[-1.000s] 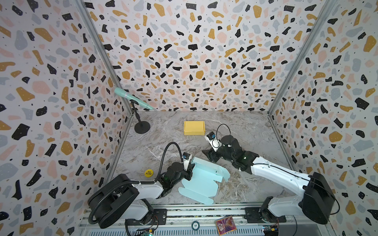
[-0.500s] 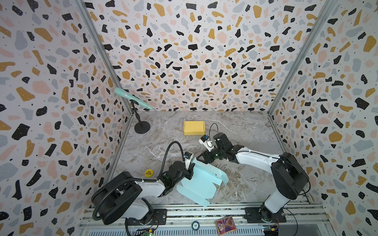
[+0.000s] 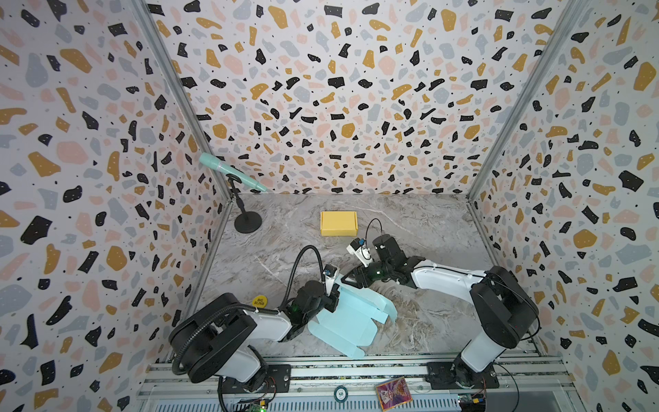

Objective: Fold the paper box

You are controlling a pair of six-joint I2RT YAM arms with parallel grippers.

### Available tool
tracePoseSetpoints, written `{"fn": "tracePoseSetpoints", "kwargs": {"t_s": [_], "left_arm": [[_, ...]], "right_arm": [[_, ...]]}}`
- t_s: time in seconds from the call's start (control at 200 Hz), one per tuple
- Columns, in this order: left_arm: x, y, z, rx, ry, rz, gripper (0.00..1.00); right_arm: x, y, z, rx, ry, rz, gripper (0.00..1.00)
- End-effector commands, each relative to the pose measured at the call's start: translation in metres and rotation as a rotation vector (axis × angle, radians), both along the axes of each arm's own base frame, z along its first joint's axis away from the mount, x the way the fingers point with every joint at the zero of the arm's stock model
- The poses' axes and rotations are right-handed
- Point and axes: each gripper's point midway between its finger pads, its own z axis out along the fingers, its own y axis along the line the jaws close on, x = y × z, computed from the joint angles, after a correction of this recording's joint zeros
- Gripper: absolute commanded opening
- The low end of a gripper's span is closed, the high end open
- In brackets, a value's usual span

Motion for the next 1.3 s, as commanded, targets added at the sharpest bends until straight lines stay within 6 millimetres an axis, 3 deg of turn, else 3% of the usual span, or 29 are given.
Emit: {"fn": "tracePoseSetpoints", "kwargs": {"t_s": [0.0, 0.416, 0.696, 0.941, 1.297], "left_arm": [[0.010, -0.006, 0.017, -0.043, -0.052, 0.017, 0.14], [0.006, -0.002, -0.003, -0.023, -0.023, 0.040, 0.18], [0.006, 0.000, -0.014, 0.019, -0.021, 0.062, 0.13], [0.004, 0.002, -0.019, 0.023, -0.017, 0.075, 0.29], [0.006, -0.002, -0.024, 0.026, -0.013, 0.074, 0.16]], "right_arm": [[-0.020, -0.002, -0.001, 0.007, 0.052, 0.009, 0.52], [-0.013, -0.008, -0.001, 0.009, 0.031, -0.061, 0.46], [-0.013, -0.006, 0.001, 0.018, 0.028, -0.074, 0.44], [-0.015, -0.010, 0.001, 0.020, 0.021, -0.105, 0.43], [-0.016, -0.012, -0.001, 0.012, 0.020, -0.117, 0.42]]}}
